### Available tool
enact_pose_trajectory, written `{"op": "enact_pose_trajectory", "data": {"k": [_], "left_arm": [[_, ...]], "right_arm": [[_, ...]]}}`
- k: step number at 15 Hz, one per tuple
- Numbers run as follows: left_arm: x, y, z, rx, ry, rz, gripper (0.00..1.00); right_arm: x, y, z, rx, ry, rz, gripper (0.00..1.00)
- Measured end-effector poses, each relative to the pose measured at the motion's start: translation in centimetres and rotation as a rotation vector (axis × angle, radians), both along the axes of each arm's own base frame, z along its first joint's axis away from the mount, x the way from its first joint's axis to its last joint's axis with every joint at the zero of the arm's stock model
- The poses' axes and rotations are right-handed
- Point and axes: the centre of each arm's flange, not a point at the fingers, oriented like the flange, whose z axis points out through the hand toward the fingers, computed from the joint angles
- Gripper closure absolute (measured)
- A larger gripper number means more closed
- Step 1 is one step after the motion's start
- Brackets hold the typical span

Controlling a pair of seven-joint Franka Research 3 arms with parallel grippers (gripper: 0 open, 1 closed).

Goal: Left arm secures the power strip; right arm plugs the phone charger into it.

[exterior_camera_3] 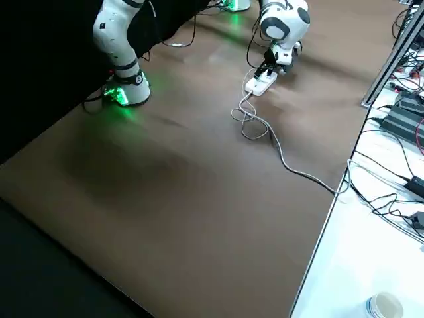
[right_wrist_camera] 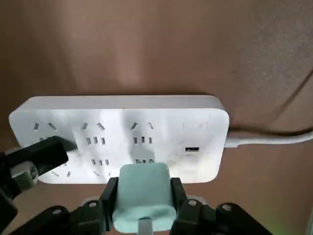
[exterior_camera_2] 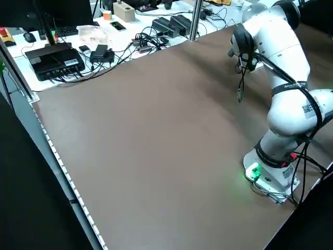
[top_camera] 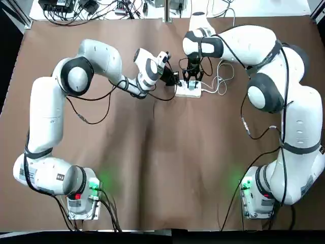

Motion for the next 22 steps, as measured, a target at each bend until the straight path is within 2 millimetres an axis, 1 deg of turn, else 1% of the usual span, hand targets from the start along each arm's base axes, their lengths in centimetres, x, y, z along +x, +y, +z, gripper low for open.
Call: {"op": "enact_pose_trajectory", "data": {"k": [11, 13, 22], "left_arm": [[0.0, 0.0, 0.0, 0.0, 0.0, 0.0, 0.96], [0.0, 0.0, 0.0, 0.0, 0.0, 0.0, 0.96], [0.0, 0.0, 0.0, 0.0, 0.0, 0.0, 0.96]], "right_arm": [[-0.3, 0.2, -0.6, -0.004, -0.011, 0.002, 0.52], [-0.4, 0.2, -1.1, -0.004, -0.019, 0.001, 0.52], [-0.6, 0.3, -1.1, -0.009, -0.03, 0.007, 0.52]]}}
